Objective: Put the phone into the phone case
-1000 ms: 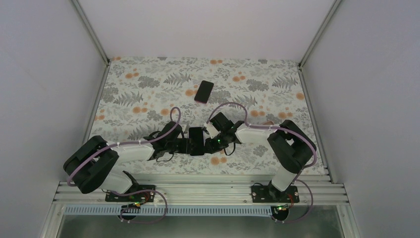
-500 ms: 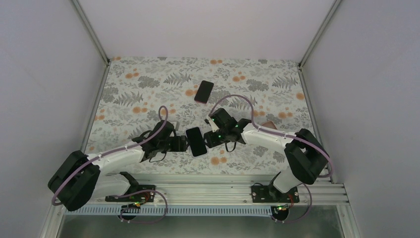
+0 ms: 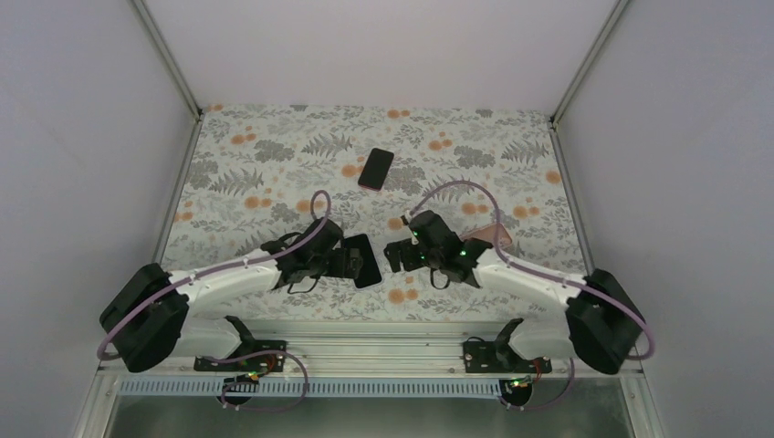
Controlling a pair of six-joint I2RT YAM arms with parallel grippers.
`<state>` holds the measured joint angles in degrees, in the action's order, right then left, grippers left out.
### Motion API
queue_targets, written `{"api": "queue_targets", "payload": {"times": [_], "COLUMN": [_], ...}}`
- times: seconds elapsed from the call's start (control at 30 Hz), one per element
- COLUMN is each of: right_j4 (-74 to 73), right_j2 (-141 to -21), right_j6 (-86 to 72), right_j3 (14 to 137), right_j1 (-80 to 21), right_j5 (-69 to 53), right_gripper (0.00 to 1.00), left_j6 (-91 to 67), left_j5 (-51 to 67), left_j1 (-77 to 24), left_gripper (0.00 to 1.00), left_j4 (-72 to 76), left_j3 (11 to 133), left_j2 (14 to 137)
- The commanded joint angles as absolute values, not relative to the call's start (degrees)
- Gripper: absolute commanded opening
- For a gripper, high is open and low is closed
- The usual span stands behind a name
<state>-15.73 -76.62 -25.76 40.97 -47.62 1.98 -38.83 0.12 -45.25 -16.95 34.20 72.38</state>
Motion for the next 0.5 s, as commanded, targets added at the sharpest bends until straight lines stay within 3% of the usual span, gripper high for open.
{"api": "queue_targets", "payload": {"times": [0.0, 0.47], "right_j4": [-8.7, 0.6], "right_j2": [-69.4, -48.0], "right_j6": [-28.9, -33.7], "right_j3": [34.6, 16.8], "right_j1": [-47.8, -47.5], "right_j5": [13.0, 25.1], "right_gripper": [0.99, 0.99], "left_j6": [-41.7, -43.8], "left_j5": [-6.1, -23.0], "left_j1": [-48.5, -57.4], "left_gripper": [1.00, 1.00], "left_j4": [-21.6, -33.7], "left_j3": [38.5, 59.3], "left_j2": [76.7, 98.2]}}
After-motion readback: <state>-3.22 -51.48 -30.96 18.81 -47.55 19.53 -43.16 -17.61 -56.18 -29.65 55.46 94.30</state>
